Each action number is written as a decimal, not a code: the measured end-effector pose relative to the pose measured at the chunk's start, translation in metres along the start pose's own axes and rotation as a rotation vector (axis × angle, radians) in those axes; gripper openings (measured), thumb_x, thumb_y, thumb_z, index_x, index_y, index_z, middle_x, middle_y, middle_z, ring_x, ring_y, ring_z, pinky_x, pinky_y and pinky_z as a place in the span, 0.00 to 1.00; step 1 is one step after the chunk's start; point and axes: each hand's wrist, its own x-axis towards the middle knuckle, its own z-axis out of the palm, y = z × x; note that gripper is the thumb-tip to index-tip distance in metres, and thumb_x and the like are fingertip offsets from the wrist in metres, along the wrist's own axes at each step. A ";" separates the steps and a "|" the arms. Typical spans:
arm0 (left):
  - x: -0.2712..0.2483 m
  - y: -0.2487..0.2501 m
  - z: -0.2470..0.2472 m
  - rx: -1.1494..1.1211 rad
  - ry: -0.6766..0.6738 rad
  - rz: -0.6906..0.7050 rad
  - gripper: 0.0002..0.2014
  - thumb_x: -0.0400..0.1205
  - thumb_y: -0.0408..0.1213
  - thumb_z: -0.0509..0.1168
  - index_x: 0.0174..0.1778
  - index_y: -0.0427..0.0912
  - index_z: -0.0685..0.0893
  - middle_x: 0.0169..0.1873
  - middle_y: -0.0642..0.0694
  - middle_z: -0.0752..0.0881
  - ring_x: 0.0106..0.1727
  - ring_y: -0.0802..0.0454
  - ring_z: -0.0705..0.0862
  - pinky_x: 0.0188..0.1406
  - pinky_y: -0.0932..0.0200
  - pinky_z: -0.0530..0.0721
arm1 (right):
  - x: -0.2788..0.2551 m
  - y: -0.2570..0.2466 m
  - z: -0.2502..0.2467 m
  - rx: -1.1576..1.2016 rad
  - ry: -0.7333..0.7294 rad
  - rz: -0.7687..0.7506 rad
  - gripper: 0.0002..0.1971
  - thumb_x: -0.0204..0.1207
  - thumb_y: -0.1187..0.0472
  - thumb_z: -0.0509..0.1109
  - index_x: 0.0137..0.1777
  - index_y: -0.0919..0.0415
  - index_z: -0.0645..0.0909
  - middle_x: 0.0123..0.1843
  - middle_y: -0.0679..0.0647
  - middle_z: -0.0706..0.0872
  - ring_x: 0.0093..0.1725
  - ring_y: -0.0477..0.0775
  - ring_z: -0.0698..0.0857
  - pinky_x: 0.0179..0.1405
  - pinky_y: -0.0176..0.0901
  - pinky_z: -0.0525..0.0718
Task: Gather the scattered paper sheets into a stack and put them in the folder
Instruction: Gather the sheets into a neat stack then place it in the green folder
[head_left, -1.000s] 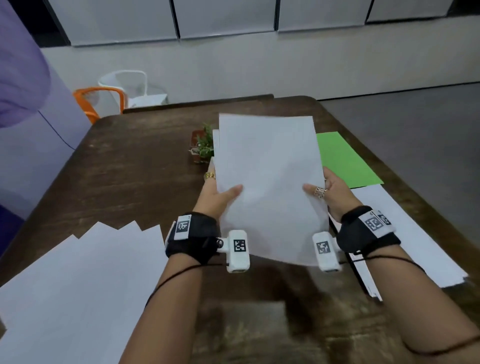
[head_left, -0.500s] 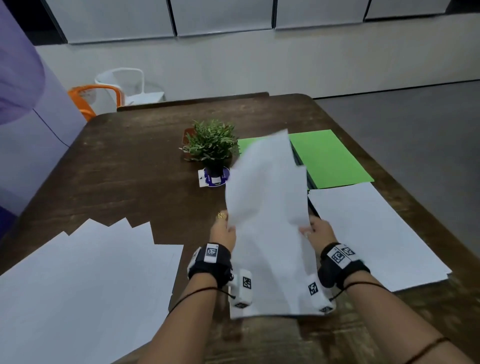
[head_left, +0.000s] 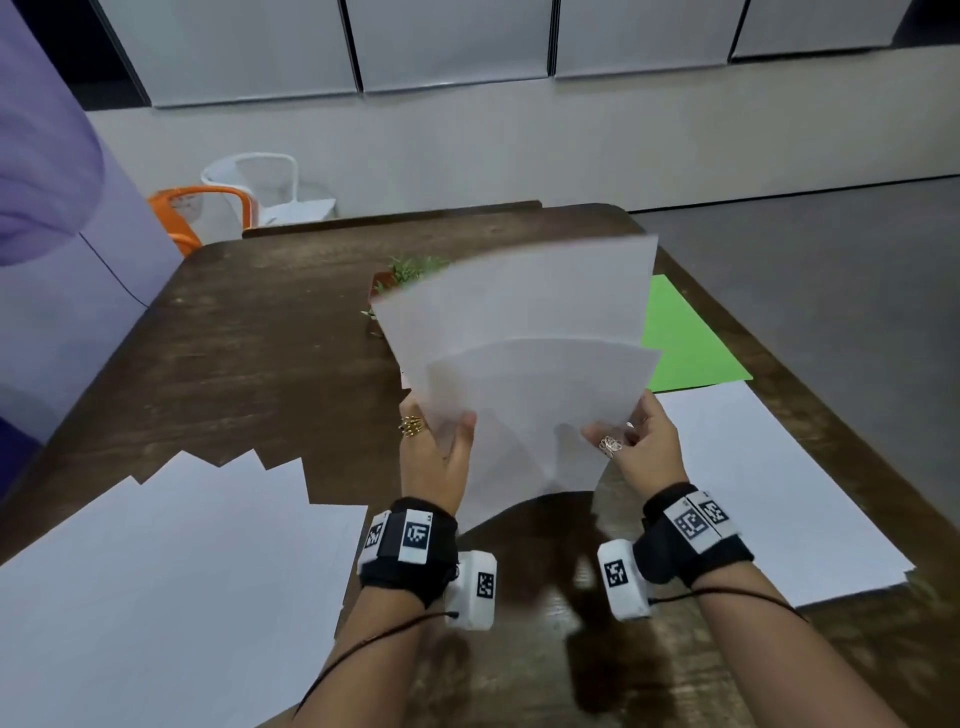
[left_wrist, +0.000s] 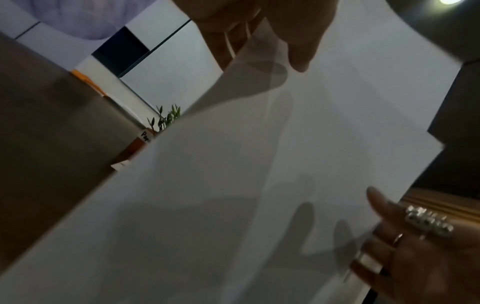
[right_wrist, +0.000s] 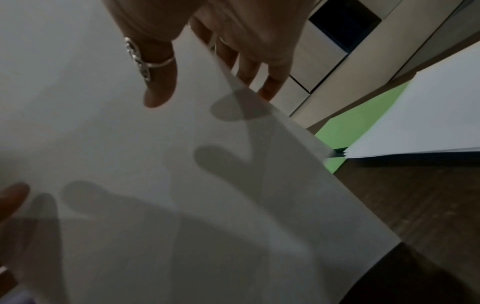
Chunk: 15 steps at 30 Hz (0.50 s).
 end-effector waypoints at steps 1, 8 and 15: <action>0.000 0.001 0.000 -0.001 0.007 -0.008 0.21 0.80 0.34 0.68 0.63 0.42 0.65 0.50 0.48 0.84 0.51 0.58 0.84 0.50 0.74 0.79 | 0.000 0.000 0.000 0.007 0.003 0.005 0.25 0.63 0.72 0.79 0.57 0.55 0.75 0.53 0.53 0.86 0.52 0.49 0.86 0.54 0.38 0.84; 0.010 0.018 0.014 0.038 0.074 0.049 0.16 0.82 0.29 0.62 0.63 0.26 0.68 0.47 0.44 0.82 0.48 0.50 0.83 0.46 0.76 0.77 | 0.006 -0.010 0.011 0.013 0.058 -0.031 0.19 0.74 0.76 0.68 0.64 0.63 0.76 0.55 0.56 0.85 0.48 0.38 0.85 0.50 0.33 0.84; -0.010 0.015 0.015 0.095 0.003 -0.065 0.22 0.79 0.33 0.68 0.66 0.40 0.69 0.52 0.57 0.79 0.52 0.56 0.80 0.51 0.78 0.74 | -0.003 0.009 0.004 -0.098 0.033 0.036 0.33 0.66 0.69 0.78 0.67 0.54 0.65 0.59 0.48 0.81 0.64 0.54 0.80 0.67 0.59 0.78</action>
